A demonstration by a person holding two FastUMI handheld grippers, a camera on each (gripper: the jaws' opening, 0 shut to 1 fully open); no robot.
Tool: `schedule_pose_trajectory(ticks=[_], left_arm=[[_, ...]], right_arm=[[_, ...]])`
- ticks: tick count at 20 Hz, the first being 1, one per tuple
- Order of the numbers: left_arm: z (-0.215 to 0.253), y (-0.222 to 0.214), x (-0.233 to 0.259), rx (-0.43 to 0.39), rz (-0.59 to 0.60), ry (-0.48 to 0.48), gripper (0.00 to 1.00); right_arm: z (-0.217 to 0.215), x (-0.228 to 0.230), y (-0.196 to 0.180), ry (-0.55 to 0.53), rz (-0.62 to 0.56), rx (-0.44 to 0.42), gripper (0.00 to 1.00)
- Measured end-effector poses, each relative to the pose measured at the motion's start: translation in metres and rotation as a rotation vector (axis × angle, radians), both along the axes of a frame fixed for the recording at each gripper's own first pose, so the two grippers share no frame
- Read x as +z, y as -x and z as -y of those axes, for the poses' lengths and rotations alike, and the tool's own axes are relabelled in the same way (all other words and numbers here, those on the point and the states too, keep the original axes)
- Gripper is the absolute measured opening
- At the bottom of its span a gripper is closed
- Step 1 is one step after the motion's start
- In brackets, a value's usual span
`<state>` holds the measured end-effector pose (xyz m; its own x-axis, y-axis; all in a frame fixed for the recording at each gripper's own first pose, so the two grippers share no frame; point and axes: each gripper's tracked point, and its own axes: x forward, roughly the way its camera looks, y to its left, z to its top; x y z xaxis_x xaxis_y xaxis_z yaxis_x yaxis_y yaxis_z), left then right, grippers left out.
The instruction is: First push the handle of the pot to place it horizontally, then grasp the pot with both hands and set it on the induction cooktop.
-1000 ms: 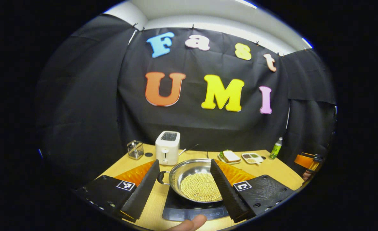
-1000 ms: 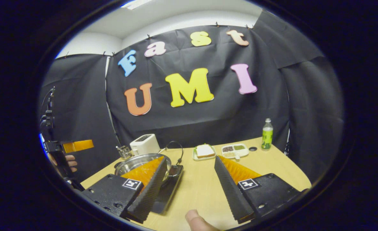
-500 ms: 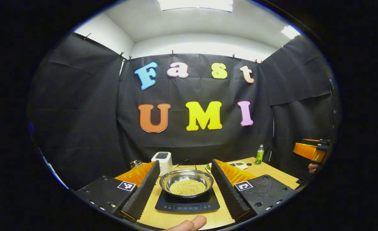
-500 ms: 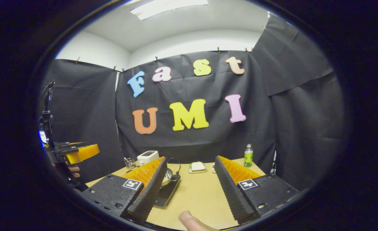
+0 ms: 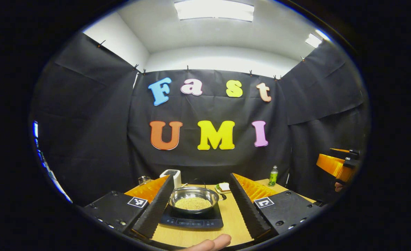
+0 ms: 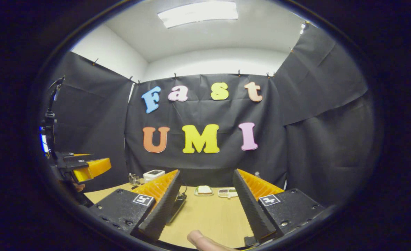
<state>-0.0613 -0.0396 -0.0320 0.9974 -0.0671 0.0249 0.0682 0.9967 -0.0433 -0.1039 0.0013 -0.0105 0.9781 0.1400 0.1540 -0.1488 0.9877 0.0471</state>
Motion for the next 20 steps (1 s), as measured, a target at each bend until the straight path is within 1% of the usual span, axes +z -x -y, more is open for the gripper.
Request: schedule_pose_trajectory(ticks=[1,2,3,6,11,12,14,20], left_arm=[[0.009,0.004,0.0,-0.024,0.001,0.003,0.95],[0.018,0.007,-0.002,-0.049,0.004,-0.003,0.84],[0.023,0.01,-0.004,-0.06,0.002,-0.01,0.95],[0.029,0.016,-0.003,-0.059,0.019,-0.035,0.95],[0.027,0.016,-0.004,-0.049,0.017,-0.012,0.96],[0.026,0.015,-0.004,-0.044,0.013,-0.013,0.96],[0.022,0.014,-0.003,-0.035,0.011,-0.016,0.96],[0.004,0.013,-0.001,0.002,0.021,-0.012,0.96]], right_arm=[[0.005,0.002,0.003,-0.008,0.017,-0.016,0.94],[0.013,0.004,0.006,-0.014,0.021,-0.037,0.94],[0.019,0.001,0.009,-0.015,0.018,-0.048,0.93],[0.032,-0.005,0.01,-0.025,0.0,-0.056,0.94],[0.054,-0.011,0.009,-0.075,-0.006,-0.079,0.93],[0.056,-0.013,0.008,-0.078,-0.01,-0.08,0.94],[0.056,-0.018,0.006,-0.078,-0.019,-0.077,0.93],[0.059,-0.021,0.006,-0.104,-0.021,-0.072,0.93]])
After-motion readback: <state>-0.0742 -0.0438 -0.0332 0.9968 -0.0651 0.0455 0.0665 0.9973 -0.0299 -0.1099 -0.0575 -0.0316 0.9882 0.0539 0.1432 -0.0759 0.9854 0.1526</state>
